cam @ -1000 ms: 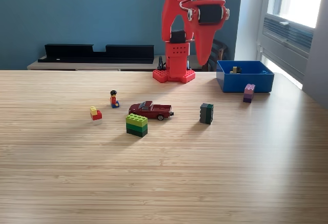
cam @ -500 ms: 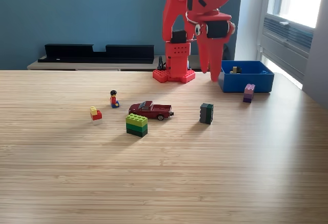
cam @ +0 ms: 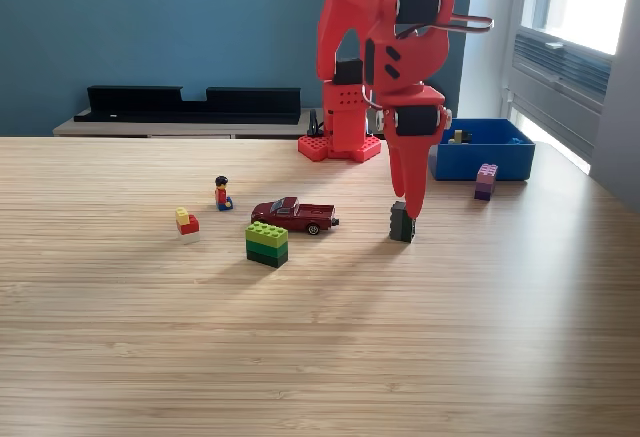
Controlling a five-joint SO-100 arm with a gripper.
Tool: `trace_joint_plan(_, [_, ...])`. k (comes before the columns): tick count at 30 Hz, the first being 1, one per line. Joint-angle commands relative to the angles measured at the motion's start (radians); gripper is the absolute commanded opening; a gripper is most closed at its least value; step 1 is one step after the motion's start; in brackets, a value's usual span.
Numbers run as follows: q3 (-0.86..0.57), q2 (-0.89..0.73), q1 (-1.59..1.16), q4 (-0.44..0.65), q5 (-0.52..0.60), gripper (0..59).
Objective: Grasp a lego block and put it in the bin.
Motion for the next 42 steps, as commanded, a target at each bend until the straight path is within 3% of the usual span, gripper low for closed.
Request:
trace_joint_plan(1, [0.014, 0.018, -0.006, -0.048, 0.012, 25.4])
trace_joint_plan(18, [0.138, 0.018, -0.009, -0.176, 0.028, 14.8])
trace_joint_plan(21, [0.150, 0.018, -0.008, -0.192, 0.035, 10.1])
trace_joint_plan(23, [0.152, 0.018, -0.005, -0.196, 0.040, 2.2])
trace_joint_plan(30, [0.126, 0.018, 0.002, -0.193, 0.034, 0.1])
trace_joint_plan(35, [0.012, 0.018, 0.000, -0.112, 0.008, 0.1])
trace_joint_plan(42, [-0.302, 0.031, -0.014, 0.137, -0.084, 0.1])
